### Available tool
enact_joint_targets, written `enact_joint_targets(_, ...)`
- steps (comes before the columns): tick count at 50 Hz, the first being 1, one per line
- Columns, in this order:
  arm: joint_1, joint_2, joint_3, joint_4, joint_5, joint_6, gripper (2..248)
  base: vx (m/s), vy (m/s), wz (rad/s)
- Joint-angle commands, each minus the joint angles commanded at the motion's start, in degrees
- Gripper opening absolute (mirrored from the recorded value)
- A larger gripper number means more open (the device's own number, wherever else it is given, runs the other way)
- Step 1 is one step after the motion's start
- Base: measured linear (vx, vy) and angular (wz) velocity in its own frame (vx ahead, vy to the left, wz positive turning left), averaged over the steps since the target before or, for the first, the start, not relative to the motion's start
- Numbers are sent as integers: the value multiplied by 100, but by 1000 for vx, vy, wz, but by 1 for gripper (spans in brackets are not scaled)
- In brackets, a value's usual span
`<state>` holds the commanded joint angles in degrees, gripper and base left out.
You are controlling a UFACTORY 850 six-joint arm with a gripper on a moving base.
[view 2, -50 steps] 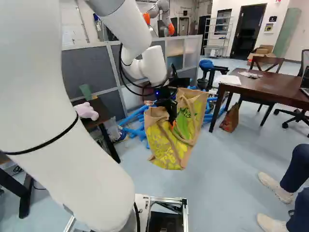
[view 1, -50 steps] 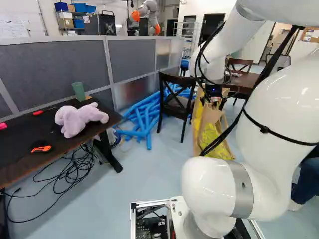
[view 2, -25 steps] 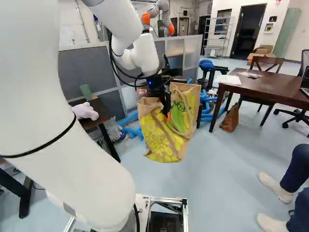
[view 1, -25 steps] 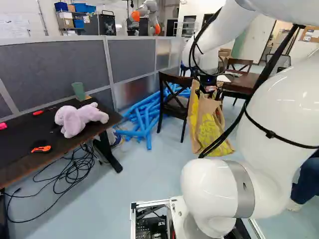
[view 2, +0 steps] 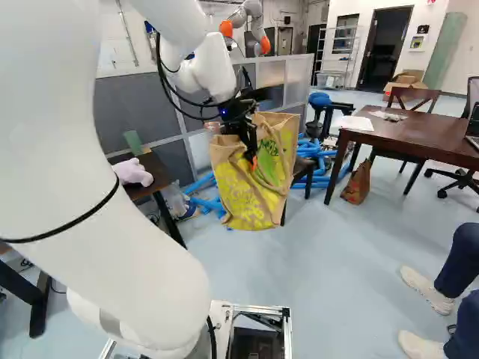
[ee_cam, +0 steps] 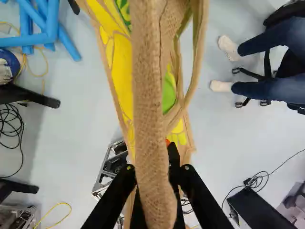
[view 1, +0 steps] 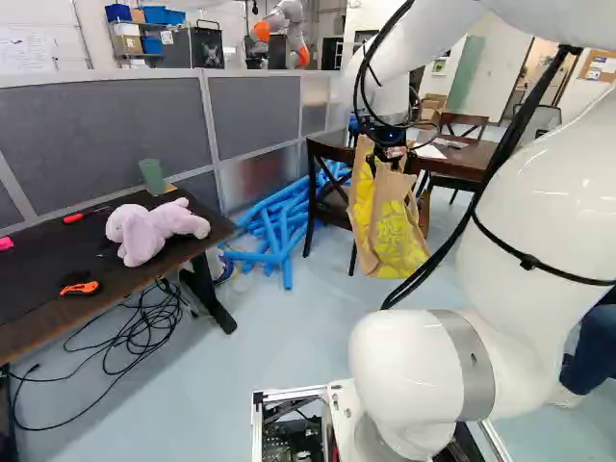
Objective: Pick up the bag on the ground and place it on the table
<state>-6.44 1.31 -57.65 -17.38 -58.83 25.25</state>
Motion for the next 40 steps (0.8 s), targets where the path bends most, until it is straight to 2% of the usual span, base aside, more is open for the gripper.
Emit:
enact_joint_targets(14, 215, -72, -364, 0, -522, 0, 35, 0, 0, 0)
enact_joint_targets(24, 359, -141, -643, 65, -583, 0, 35, 0, 0, 0)
enact_joint_targets(40, 565, -290, -1119, 473, -594, 0, 35, 0, 0, 0)
